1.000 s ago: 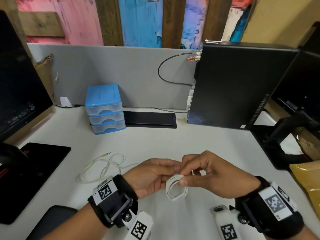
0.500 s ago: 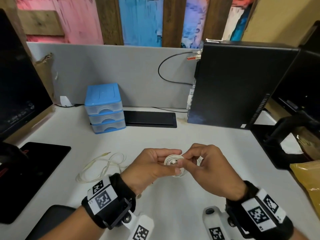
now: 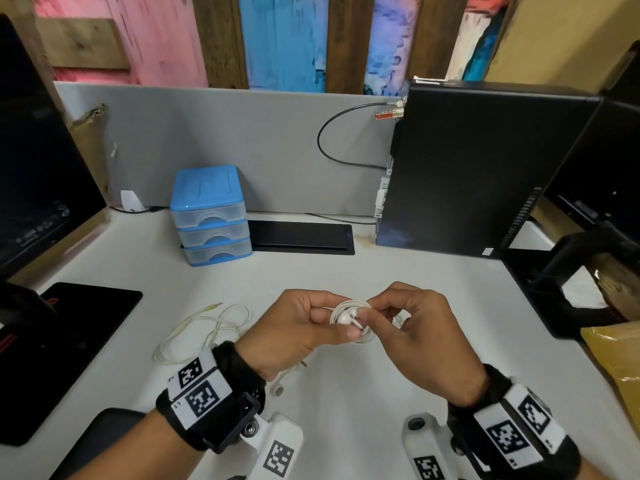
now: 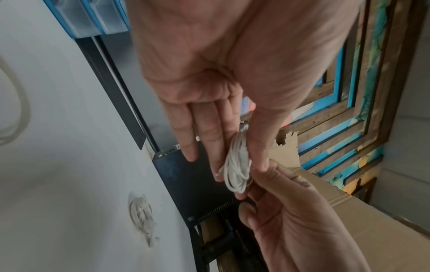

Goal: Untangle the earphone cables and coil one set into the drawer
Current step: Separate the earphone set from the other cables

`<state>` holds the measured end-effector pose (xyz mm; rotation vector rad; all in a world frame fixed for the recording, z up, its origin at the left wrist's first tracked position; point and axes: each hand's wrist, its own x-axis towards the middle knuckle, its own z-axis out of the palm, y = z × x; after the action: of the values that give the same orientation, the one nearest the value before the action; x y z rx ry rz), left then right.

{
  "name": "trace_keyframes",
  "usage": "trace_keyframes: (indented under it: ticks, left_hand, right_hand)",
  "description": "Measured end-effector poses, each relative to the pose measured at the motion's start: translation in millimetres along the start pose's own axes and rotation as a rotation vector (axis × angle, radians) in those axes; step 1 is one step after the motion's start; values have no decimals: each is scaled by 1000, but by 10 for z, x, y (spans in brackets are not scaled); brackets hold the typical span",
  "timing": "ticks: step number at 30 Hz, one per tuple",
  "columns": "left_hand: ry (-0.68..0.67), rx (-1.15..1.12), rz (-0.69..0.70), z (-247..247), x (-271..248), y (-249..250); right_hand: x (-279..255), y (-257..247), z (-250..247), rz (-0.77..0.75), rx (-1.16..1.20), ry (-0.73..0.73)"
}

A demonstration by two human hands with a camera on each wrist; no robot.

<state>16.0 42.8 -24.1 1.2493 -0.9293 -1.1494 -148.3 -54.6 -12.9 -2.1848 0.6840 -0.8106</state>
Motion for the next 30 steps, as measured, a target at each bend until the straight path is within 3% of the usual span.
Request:
trace_keyframes:
  ticks: [8, 17, 24, 30]
  left_hand:
    - [-23, 85, 15, -62, 12, 35]
    - [-3, -37, 57, 69, -10, -1]
    - [15, -49, -7, 79, 6, -88]
    - [-6, 201, 173, 19, 18, -93]
  right_hand:
    - [-27, -38, 41, -32, 32, 17]
    - [-15, -17, 48, -50, 83, 35]
    - [2, -2, 30, -27, 141, 31]
    - [36, 34, -3, 17, 177, 51]
